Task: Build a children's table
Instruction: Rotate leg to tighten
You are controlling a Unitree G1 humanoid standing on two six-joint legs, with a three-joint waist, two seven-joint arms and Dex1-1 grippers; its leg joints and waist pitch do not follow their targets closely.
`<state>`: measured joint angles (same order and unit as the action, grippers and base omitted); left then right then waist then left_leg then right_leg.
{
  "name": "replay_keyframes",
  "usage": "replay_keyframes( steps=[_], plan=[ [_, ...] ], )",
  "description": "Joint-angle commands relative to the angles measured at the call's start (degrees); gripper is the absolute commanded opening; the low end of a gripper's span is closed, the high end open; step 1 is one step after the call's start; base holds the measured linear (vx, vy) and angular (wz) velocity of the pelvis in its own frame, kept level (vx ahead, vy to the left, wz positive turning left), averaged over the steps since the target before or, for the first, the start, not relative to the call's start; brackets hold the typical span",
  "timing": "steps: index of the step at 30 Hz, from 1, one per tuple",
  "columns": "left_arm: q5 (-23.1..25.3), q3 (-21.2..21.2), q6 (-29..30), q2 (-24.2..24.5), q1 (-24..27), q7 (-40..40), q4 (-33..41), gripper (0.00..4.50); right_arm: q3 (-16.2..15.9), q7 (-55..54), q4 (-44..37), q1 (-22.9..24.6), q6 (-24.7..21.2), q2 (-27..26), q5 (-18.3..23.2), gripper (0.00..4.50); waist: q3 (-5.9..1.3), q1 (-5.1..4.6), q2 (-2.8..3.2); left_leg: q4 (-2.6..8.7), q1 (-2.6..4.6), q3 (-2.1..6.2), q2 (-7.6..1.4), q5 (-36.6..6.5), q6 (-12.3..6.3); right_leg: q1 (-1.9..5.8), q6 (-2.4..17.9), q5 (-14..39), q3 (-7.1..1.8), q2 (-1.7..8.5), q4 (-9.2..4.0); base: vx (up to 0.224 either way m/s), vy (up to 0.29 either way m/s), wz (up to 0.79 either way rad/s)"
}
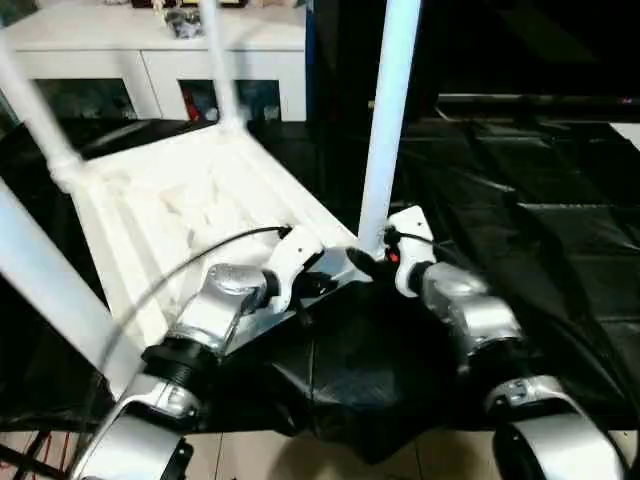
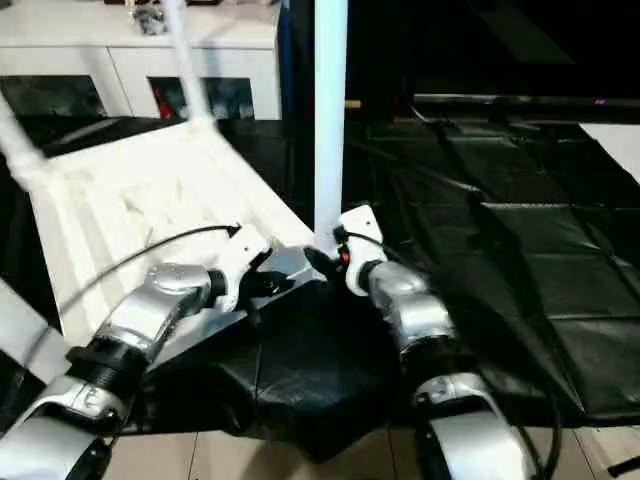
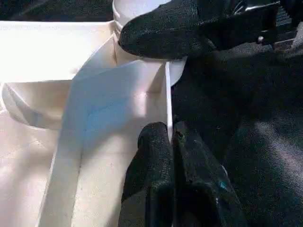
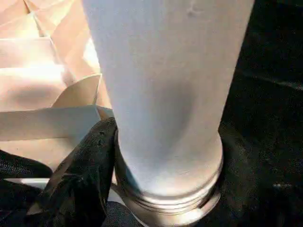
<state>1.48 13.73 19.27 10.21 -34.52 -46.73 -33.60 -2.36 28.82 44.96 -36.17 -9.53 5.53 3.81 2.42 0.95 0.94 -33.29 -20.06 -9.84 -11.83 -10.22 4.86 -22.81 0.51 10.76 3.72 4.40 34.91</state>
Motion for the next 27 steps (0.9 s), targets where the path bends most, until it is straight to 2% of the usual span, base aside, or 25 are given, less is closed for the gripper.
replay_keyframes(
  steps=[1, 2, 3, 4, 6, 7, 8, 9, 10, 11, 12, 13, 15, 17, 20, 27],
  plan=[
    [-1.1, 3.1, -2.1, -2.3, 0.2, -3.8, 0.9, 0.00, -3.0, 5.2, 1.6, 1.0, -2.8, -2.7, 0.1, 3.50, -2.66, 0.07, -0.51, 3.89, -0.05, 0.27, -0.52, -19.0, -1.62, 1.79, 7.5, 27.0, -2.03, 2.97, -6.31, 0.000, 0.000, 0.00],
    [-1.3, 3.1, -2.4, -1.9, 0.4, -4.3, 1.1, 0.00, -2.9, 6.1, 1.5, 0.8, -3.0, -2.4, 0.4, 3.50, -2.64, 0.07, -0.46, 3.94, -0.01, 0.28, -0.58, -19.2, -1.68, 1.76, 7.8, 26.7, -2.03, 2.97, -6.31, 0.000, 0.000, 0.00],
    [-1.6, 3.2, -3.6, -1.0, 0.9, -5.6, 1.7, 0.00, -3.0, 8.7, 0.9, 0.7, -3.2, -1.5, 0.9, 3.67, -2.73, 0.03, -0.71, 3.95, -0.18, 0.26, -0.60, -18.9, -1.84, 1.93, 8.1, 25.7, -2.04, 2.95, -6.15, 0.000, 0.000, 0.00],
    [-1.7, 3.3, -4.4, -0.6, 1.1, -6.4, 2.0, 0.00, -3.2, 10.2, 0.6, 0.7, -3.2, -1.0, 1.1, 3.79, -2.73, 0.12, -0.64, 3.99, -0.23, 0.32, -0.62, -18.8, -1.99, 2.03, 8.2, 25.4, -2.04, 3.00, -6.09, 0.000, 0.000, 0.00],
    [-2.8, 3.7, -5.1, 1.3, 2.3, -10.7, 3.9, 0.00, -5.3, 16.3, -2.0, 1.4, -2.4, 1.5, 1.4, 3.88, -2.82, 0.29, -0.63, 3.91, -0.26, 0.13, -0.76, -17.5, -2.65, 2.03, 9.0, 23.5, -2.21, 3.11, -5.98, 0.000, 0.000, 0.00],
    [-2.8, 3.7, -5.1, 1.3, 2.3, -10.7, 3.9, 0.00, -5.3, 16.3, -2.0, 1.4, -2.4, 1.5, 1.4, 3.88, -2.96, 0.40, -0.65, 3.85, -0.34, 0.13, -0.76, -16.7, -2.75, 2.23, 9.3, 22.5, -2.24, 3.15, -5.81, 0.000, 0.000, 0.00],
    [-3.7, 4.3, -5.7, 2.9, 3.4, -14.0, 5.6, 0.00, -6.9, 20.6, -4.0, 2.2, -1.5, 3.5, 1.4, 3.88, -2.96, 0.44, -0.59, 3.89, -0.39, 0.08, -0.86, -16.1, -2.86, 2.23, 9.7, 21.4, -2.32, 3.18, -5.71, 0.000, 0.000, 0.00],
    [-4.2, 4.7, -6.1, 4.1, 4.2, -16.4, 6.9, 0.00, -8.0, 23.8, -5.5, 2.9, -0.6, 5.1, 1.4, 3.88, -3.02, 0.65, -0.56, 3.88, -0.50, 0.02, -1.02, -15.0, -3.23, 2.35, 10.5, 18.6, -2.37, 3.07, -5.38, 0.000, 0.000, 0.00],
    [-4.1, 4.8, -7.2, 5.2, 4.8, -17.5, 7.4, 0.00, -9.2, 26.7, -6.7, 3.5, 1.4, 7.1, 0.6, 3.88, -3.18, 1.06, -0.36, 3.74, -0.24, -0.14, -1.17, -14.2, -3.56, 2.24, 11.4, 15.9, -2.44, 3.08, -5.10, 0.000, 0.000, 0.00],
    [-4.1, 4.8, -7.2, 5.2, 4.8, -17.5, 7.4, 0.00, -9.2, 26.7, -6.7, 3.5, 1.4, 7.1, 0.6, 3.88, -3.21, 1.28, -0.38, 3.72, -0.06, -0.19, -1.25, -13.9, -3.64, 2.22, 11.8, 14.6, -2.42, 3.05, -5.07, 0.000, 0.000, 0.00],
    [-4.1, 4.8, -7.8, 6.0, 5.2, -18.6, 7.8, 0.00, -10.0, 29.3, -7.5, 3.9, 3.0, 8.7, 0.1, 3.88, -3.21, 1.17, -0.38, 3.70, -0.28, -0.28, -1.18, -13.0, -3.77, 2.36, 12.8, 12.3, -2.46, 2.89, -4.67, 0.000, 0.000, 0.00],
    [-4.0, 4.9, -8.0, 6.7, 5.5, -19.4, 7.9, 0.00, -10.4, 31.6, -8.2, 4.2, 3.4, 9.9, 0.1, 3.88, -3.23, 1.29, -0.18, 3.73, -0.35, -0.24, -1.19, -12.6, -3.69, 2.49, 13.2, 11.3, -2.35, 2.88, -4.53, 0.000, 0.000, 0.00],
    [-4.3, 5.2, -8.5, 8.0, 6.1, -21.7, 8.6, 0.00, -10.6, 36.3, -9.9, 4.7, 2.5, 11.6, 1.1, 3.88, -3.31, 1.54, -0.13, 3.63, -0.28, -0.31, -1.27, -12.3, -4.13, 2.69, 13.8, 9.6, -2.33, 2.75, -4.32, 0.000, 0.000, 0.00],
    [-5.0, 5.5, -8.3, 9.2, 6.8, -24.5, 10.0, 0.00, -11.0, 41.4, -12.0, 5.1, -0.2, 13.2, 2.7, 3.88, -3.25, 1.90, -0.14, 3.64, -0.37, -0.39, -1.34, -12.0, -4.68, 2.76, 14.2, 9.0, -2.31, 2.75, -4.24, 0.000, 0.000, 0.00],
    [-6.6, 6.1, -6.8, 10.7, 7.6, -28.4, 12.4, 0.00, -12.7, 46.6, -14.9, 6.0, -3.0, 15.3, 4.3, 3.61, -3.18, 2.41, -0.04, 3.74, -0.28, -0.36, -1.49, -12.5, -4.41, 2.70, 14.1, 10.4, -2.34, 2.91, -4.30, 0.000, 0.000, 0.00],
    [-7.4, 6.4, -6.8, 12.8, 8.7, -32.1, 14.1, 0.00, -13.5, 48.3, -15.6, 6.6, -3.1, 15.4, 3.7, 3.03, -3.04, 2.36, -0.12, 3.94, -0.29, -0.22, -1.35, -13.7, -2.75, 2.59, 12.7, 14.5, -2.40, 3.02, -4.69, 0.000, 0.000, 0.00]
  ],
)
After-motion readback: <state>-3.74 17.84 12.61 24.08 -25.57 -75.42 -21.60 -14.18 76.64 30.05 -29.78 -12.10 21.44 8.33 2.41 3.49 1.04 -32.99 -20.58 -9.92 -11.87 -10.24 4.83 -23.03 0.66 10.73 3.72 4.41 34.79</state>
